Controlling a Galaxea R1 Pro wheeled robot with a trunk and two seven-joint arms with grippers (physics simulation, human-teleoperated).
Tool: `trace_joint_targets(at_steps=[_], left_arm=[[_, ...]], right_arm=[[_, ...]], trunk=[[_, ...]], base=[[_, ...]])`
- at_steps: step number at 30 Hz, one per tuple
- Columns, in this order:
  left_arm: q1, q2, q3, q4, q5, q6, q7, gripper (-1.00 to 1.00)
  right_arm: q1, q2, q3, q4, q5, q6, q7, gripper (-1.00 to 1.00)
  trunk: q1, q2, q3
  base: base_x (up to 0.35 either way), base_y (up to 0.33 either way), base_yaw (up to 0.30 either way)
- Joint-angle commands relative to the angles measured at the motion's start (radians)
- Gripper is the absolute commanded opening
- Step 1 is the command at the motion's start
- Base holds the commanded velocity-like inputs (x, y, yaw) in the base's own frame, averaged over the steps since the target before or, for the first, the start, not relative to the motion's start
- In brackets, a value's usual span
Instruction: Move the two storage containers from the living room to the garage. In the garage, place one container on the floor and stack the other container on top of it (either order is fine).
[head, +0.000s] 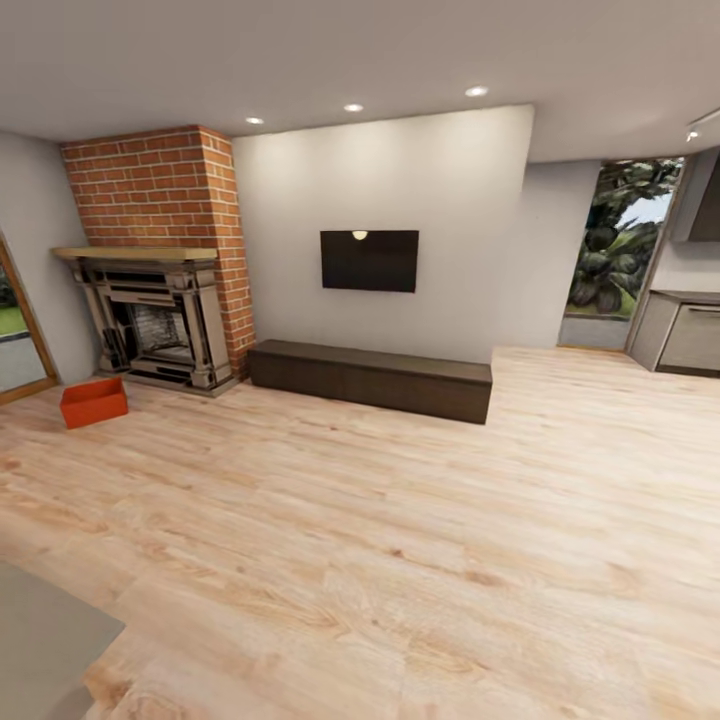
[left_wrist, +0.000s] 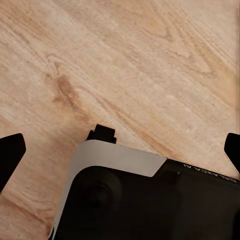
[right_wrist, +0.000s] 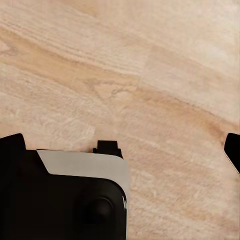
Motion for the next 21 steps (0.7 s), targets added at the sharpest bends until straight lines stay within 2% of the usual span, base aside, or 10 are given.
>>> trace_joint_targets(at_steps=[1,21], left_arm=[[-0.001,0.0,-0.006,0.0,0.006,-0.001,0.002,1.0],[-0.001,0.001,-0.006,0.0,0.006,-0.001,0.002,1.0]], right_arm=[[-0.001,0.001,0.007,0.002,-0.005,-0.004,-0.001,1.0],[-0.001,0.001,0.007,0.002,-0.005,-0.004,-0.001,1.0]], trunk=[[0.001,-0.001,-0.001],[0.001,-0.001,-0.001]], base=[[0.321,0.0,0.0],[0.321,0.0,0.0]])
